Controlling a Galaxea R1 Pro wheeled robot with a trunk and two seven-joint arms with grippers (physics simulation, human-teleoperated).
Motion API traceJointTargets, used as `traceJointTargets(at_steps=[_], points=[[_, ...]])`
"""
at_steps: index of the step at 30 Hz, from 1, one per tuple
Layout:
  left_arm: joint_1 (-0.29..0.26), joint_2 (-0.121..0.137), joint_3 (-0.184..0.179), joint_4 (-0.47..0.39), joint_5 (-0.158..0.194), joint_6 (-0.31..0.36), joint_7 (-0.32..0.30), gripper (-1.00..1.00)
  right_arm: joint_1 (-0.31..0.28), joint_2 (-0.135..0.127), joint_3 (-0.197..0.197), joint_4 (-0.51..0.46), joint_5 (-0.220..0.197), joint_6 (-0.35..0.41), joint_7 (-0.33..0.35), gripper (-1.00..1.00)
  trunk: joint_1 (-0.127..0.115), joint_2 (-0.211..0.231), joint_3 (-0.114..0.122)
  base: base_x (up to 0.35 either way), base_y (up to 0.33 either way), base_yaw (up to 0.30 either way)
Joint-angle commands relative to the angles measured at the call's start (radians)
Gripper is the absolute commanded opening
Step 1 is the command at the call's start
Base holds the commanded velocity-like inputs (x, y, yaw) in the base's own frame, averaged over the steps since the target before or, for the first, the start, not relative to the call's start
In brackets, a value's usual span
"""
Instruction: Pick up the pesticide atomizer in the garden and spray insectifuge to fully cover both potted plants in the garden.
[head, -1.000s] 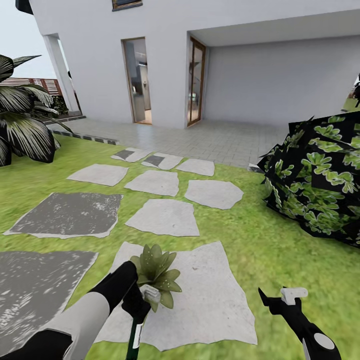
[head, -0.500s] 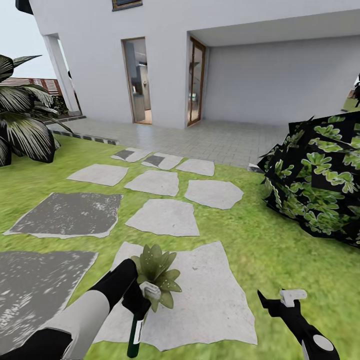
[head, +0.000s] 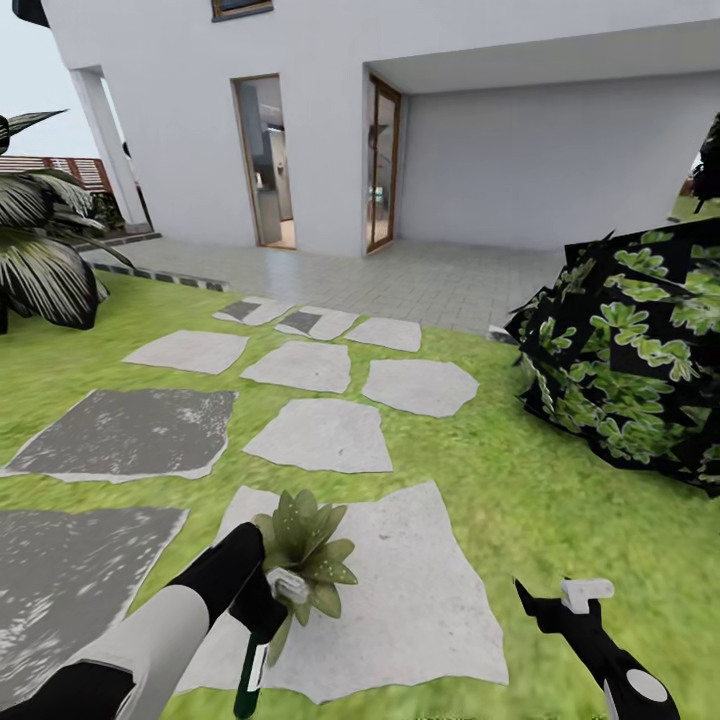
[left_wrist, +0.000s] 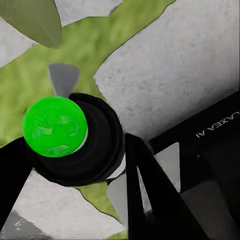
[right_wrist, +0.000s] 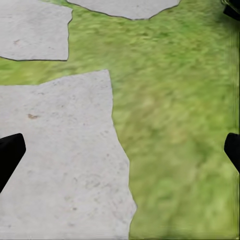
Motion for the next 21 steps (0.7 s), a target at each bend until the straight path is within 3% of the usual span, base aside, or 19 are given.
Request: traceJointTargets(at_steps=[1,5,21], points=[[0.0,0.001,-0.002,-0.001,-0.006,0.004,0.021,-1.0,-0.001,0.001,-0.005,0.001,0.01,-0.007,0.005,1.0,0.0,0.0,-0.001,0.0,0.039,-0.282],[0.0,-0.002,0.001,-0.001,-0.005,0.004,0.076,-1.0,-0.001,0.001,-0.005,0.002,0.01,-0.008,0.005,1.0,0.0,0.0,-0.001,0.0,0.188,-0.227],[0.027,0.007,0.007,0.015,0.001,0.006,0.078,-1.0,-0.002,0.001,-0.005,0.002,0.011,-0.008,0.005,1.0,0.0,0.0,-0.001,0.0,0.032,-0.006]])
